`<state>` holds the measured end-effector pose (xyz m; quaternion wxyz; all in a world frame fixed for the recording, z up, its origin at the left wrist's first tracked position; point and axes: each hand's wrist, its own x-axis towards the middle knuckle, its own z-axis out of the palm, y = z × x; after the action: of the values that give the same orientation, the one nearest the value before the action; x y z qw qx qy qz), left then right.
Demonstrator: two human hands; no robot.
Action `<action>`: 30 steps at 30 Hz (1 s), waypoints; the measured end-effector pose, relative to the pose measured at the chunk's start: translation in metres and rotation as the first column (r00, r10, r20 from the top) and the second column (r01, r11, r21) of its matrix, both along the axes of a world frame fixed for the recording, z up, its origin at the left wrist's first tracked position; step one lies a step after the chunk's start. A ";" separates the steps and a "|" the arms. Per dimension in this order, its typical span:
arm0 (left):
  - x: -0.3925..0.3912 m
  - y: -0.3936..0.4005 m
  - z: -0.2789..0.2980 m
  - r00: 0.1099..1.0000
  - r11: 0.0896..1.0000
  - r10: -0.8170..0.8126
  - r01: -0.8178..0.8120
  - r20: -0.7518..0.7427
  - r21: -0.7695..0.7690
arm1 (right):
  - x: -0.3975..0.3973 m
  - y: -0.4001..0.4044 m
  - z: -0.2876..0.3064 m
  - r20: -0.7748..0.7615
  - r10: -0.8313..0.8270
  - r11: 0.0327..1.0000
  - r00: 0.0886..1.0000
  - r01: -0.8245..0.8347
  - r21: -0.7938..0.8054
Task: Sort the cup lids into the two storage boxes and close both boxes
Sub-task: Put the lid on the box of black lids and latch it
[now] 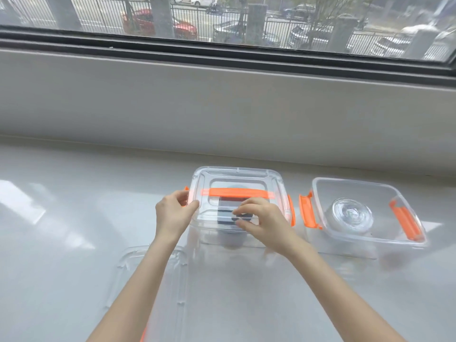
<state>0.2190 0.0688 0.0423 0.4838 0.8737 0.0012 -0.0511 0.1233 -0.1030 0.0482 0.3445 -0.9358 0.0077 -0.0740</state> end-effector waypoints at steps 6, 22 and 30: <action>0.005 -0.003 0.004 0.995 0.996 -0.090 0.089 0.043 0.021 | 0.008 -0.038 -0.009 -0.059 -0.392 0.917 0.918 0.384 -0.104; 0.020 -0.011 0.004 0.982 0.967 -0.188 0.182 0.016 0.178 | 0.013 -0.050 -0.026 -0.095 -0.474 0.875 0.875 0.480 0.056; 0.016 -0.012 0.005 0.986 0.977 -0.163 0.164 -0.023 0.135 | 0.017 -0.050 -0.027 -0.156 -0.479 0.878 0.864 0.473 -0.080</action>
<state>0.2346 0.0570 0.0476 0.4171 0.9015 -0.0642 -0.0959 0.1403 -0.1532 0.0217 0.2952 -0.9144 0.2663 -0.0761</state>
